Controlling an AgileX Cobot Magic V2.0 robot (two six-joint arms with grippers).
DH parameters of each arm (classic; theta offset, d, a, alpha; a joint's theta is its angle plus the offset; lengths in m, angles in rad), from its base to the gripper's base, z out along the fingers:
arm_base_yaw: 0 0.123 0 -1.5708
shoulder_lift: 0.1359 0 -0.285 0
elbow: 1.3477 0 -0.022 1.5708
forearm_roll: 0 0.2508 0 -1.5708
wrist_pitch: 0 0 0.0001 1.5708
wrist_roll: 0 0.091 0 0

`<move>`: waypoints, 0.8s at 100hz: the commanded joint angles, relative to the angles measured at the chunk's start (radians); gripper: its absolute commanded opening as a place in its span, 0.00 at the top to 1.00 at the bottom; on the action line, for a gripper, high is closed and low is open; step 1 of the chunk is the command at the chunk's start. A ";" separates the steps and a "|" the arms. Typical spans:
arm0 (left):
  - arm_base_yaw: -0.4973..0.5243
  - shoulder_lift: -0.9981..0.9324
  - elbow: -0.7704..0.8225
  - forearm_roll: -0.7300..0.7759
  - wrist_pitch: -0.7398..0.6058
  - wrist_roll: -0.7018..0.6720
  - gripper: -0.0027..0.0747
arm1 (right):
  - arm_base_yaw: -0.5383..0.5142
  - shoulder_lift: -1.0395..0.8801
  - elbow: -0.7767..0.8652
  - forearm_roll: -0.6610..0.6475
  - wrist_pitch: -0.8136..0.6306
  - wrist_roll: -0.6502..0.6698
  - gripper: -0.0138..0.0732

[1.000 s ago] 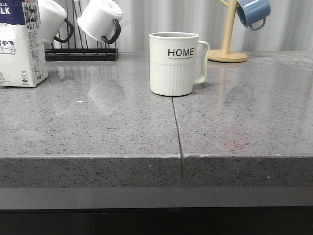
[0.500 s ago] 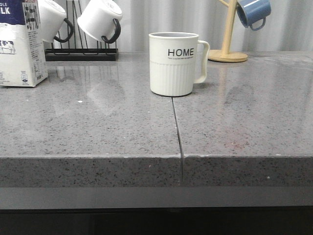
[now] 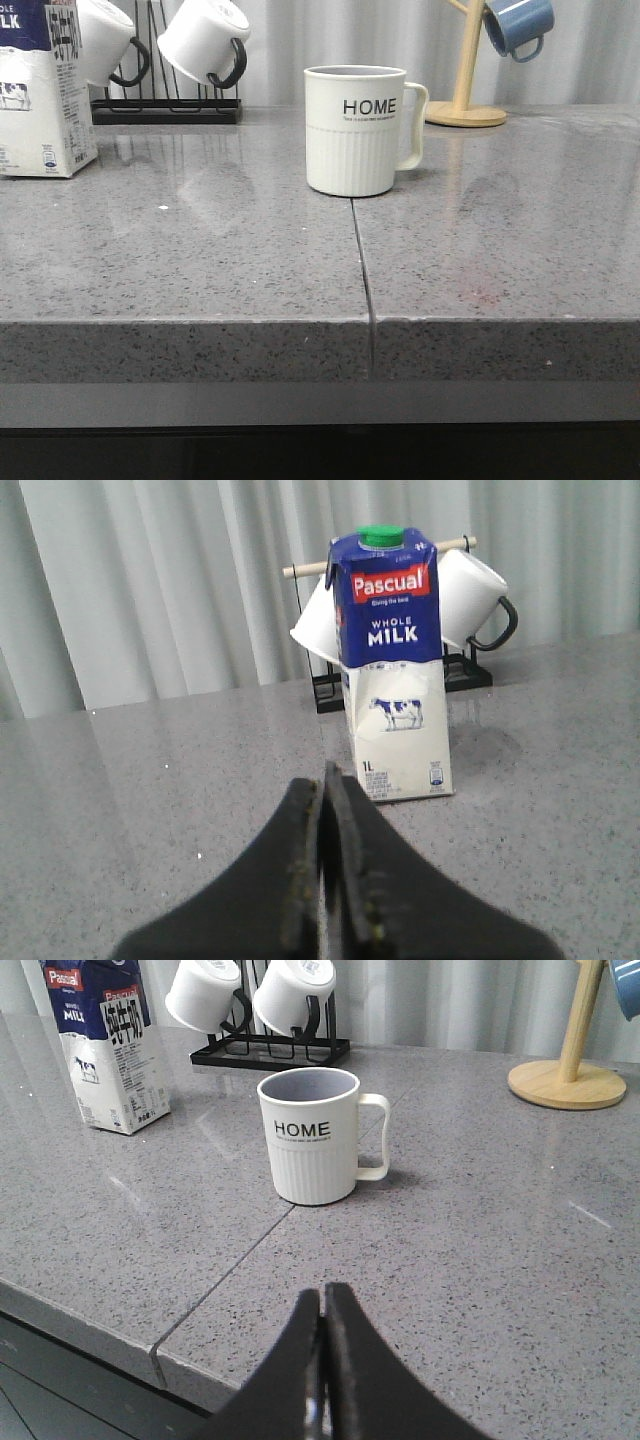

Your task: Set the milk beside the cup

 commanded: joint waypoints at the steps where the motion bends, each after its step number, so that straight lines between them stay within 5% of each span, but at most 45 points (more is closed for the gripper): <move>1: -0.002 0.098 -0.109 0.001 -0.028 0.004 0.99 | -0.001 0.008 -0.026 -0.004 -0.072 -0.004 0.92; 38: -0.002 0.530 -0.362 0.001 0.036 0.004 0.95 | -0.001 0.008 -0.026 -0.004 -0.072 -0.004 0.92; 50: -0.002 0.630 -0.375 -0.001 -0.044 0.004 0.75 | -0.001 0.008 -0.026 -0.004 -0.072 -0.004 0.92; 69: -0.002 0.754 -0.375 -0.015 -0.218 0.004 0.12 | -0.001 0.008 -0.026 -0.004 -0.072 -0.004 0.92; 74: -0.002 0.799 -0.375 -0.034 -0.260 0.004 0.05 | -0.001 0.008 -0.026 -0.004 -0.072 -0.004 0.92; 80: -0.004 0.846 -0.375 -0.071 -0.307 0.004 0.07 | -0.001 0.008 -0.026 -0.004 -0.072 -0.004 0.92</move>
